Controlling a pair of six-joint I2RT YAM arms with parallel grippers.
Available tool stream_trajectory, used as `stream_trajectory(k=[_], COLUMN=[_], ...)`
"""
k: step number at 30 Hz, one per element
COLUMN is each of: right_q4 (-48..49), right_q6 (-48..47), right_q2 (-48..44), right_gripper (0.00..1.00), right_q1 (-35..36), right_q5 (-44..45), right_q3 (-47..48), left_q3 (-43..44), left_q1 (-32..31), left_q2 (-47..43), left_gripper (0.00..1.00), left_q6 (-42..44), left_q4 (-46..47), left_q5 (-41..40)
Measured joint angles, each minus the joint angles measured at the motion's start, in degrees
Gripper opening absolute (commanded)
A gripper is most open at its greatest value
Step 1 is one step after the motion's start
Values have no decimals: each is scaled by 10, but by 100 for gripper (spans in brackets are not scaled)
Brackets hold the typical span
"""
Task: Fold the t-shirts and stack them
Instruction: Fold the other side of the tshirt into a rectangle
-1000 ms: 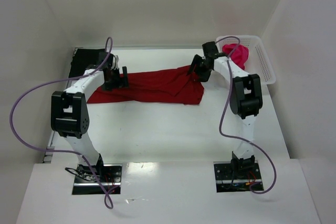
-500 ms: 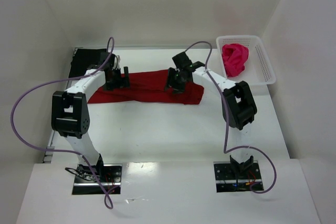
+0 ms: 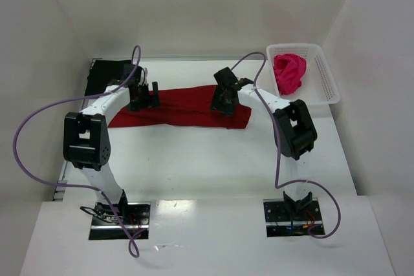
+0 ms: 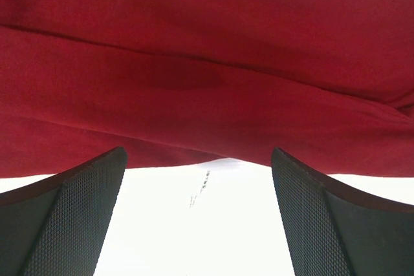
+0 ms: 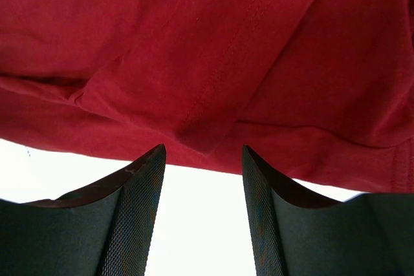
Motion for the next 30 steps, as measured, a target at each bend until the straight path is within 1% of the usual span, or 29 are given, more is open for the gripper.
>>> stream_trajectory(k=[4, 12, 13, 16, 17, 19, 20, 23, 27, 30], right_q4=[2, 9, 9, 12, 14, 16, 17, 20, 20, 18], right_q6=[0, 2, 2, 3, 4, 4, 6, 6, 7, 4], right_q2=[2, 25, 29, 38, 40, 41, 41, 41, 42, 42], right_gripper=[56, 43, 38, 31, 24, 17, 10, 0, 0, 0], right_q1=[0, 0, 0, 0, 0, 0, 0, 0, 0, -4], right_q5=[5, -4, -5, -6, -6, -7, -6, -6, -5, -3], right_q3=[0, 1, 1, 1, 1, 1, 1, 5, 23, 57], left_q3=[0, 0, 0, 0, 0, 0, 0, 0, 0, 0], left_q1=[0, 0, 0, 0, 0, 0, 0, 0, 0, 0], left_q2=[0, 0, 0, 0, 0, 0, 0, 0, 0, 0], left_gripper=[100, 100, 100, 100, 100, 100, 100, 100, 100, 100], left_q6=[0, 0, 0, 0, 0, 0, 0, 0, 0, 0], left_q4=[1, 1, 1, 1, 1, 2, 2, 2, 2, 2], left_q5=[-4, -5, -6, -8, -8, -8, -9, -10, -12, -14])
